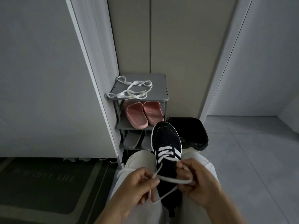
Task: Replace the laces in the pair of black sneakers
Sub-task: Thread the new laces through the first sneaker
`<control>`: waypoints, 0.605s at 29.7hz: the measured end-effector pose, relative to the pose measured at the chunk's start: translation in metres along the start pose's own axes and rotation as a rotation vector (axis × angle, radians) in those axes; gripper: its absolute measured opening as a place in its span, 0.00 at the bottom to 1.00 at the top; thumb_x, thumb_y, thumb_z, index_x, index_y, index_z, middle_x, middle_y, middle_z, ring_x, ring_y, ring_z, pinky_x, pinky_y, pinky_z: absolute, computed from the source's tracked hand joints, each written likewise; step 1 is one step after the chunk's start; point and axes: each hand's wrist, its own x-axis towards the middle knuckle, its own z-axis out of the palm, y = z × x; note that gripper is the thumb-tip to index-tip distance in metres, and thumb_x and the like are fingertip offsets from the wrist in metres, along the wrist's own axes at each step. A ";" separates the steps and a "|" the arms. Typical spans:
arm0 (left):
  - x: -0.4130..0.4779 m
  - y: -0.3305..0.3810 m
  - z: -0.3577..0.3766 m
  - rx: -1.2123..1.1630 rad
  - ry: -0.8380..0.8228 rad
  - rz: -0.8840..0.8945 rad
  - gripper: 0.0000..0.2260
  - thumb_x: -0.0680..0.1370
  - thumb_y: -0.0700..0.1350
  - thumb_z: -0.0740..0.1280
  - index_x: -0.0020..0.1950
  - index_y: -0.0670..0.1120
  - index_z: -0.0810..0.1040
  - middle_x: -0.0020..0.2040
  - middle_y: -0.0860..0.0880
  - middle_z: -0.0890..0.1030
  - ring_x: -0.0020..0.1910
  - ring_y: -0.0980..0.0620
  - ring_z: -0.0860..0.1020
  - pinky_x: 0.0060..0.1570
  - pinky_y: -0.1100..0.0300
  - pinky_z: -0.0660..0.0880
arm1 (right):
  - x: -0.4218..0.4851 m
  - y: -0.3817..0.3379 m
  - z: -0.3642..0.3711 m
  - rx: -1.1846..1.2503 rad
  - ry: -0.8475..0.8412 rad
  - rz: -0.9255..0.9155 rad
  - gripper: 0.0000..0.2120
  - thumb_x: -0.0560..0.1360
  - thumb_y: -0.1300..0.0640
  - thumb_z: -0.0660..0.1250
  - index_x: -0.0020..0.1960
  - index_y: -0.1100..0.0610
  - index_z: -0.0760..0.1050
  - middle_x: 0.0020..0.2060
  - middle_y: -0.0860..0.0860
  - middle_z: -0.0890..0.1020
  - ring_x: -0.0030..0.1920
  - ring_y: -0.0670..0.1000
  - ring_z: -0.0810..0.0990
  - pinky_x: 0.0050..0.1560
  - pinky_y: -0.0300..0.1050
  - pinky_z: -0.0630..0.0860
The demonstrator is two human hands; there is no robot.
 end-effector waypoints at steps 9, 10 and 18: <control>0.018 0.011 0.034 0.400 0.066 0.523 0.10 0.73 0.54 0.62 0.48 0.54 0.81 0.43 0.56 0.81 0.44 0.62 0.78 0.45 0.70 0.72 | -0.016 -0.022 -0.012 -0.374 -0.213 -0.336 0.10 0.64 0.57 0.66 0.29 0.63 0.75 0.28 0.57 0.74 0.32 0.50 0.74 0.36 0.37 0.73; 0.017 0.016 0.043 0.264 -0.023 0.419 0.10 0.75 0.52 0.62 0.48 0.52 0.82 0.39 0.54 0.81 0.40 0.61 0.78 0.42 0.68 0.73 | -0.019 -0.025 -0.012 -0.404 -0.246 -0.338 0.10 0.64 0.57 0.66 0.29 0.63 0.76 0.28 0.57 0.74 0.32 0.52 0.75 0.36 0.38 0.73; 0.012 0.030 0.072 -0.701 -0.065 -0.069 0.07 0.70 0.44 0.68 0.41 0.41 0.81 0.28 0.50 0.72 0.24 0.57 0.67 0.21 0.67 0.62 | -0.030 -0.038 -0.031 -0.531 -0.297 -0.214 0.12 0.64 0.50 0.68 0.33 0.60 0.79 0.24 0.55 0.72 0.24 0.48 0.68 0.27 0.35 0.66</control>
